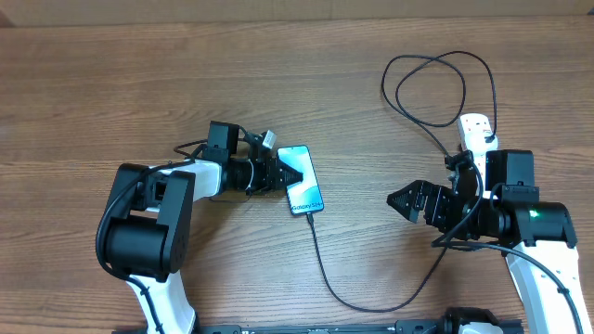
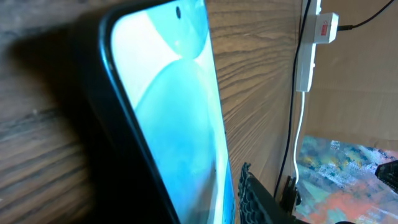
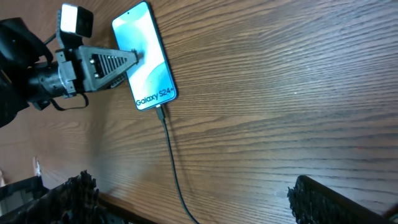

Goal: Plug charger to phone and switch on socket
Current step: 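Lower the phone with the left gripper and lay it flat on the table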

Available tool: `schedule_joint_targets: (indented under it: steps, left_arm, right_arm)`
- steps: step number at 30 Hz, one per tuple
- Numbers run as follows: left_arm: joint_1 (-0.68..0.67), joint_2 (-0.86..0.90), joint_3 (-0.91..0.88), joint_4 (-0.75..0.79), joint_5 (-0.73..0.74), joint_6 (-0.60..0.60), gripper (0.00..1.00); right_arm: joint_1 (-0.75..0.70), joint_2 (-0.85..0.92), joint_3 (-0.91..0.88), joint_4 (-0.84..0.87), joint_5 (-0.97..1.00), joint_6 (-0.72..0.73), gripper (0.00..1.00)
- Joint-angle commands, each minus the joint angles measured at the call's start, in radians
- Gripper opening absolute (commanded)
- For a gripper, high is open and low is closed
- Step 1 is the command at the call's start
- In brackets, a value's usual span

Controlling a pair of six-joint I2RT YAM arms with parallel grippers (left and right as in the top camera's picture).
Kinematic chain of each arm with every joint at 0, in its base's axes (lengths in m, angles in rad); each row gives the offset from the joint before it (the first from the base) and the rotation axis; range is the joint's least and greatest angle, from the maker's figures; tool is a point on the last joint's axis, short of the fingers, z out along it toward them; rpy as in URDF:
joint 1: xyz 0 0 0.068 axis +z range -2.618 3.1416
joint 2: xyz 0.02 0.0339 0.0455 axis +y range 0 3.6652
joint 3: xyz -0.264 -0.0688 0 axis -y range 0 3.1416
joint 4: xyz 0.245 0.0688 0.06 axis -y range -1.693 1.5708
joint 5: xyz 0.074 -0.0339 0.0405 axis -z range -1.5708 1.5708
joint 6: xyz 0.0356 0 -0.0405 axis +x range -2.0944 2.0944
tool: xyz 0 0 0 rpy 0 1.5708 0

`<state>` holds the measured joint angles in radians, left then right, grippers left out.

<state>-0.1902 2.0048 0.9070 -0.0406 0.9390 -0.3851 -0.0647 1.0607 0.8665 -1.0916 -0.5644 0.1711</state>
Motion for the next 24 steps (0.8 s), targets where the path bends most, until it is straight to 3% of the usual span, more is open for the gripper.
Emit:
schedule_joint_targets:
  steps: [1, 11, 24]
  left_arm:
    - [-0.002, 0.032, -0.014, -0.015, -0.194, 0.018, 0.35]
    - [-0.002, 0.032, -0.014, -0.116, -0.377, -0.015, 0.40]
    - [-0.017, 0.032, -0.014, -0.142, -0.422, -0.011, 0.47]
  right_arm:
    - [-0.003, -0.002, 0.016, 0.005, 0.033, -0.008, 1.00]
    - [-0.003, -0.002, 0.016, 0.006, 0.033, -0.008, 1.00]
    - [-0.003, -0.002, 0.016, 0.015, 0.032, -0.008, 1.00]
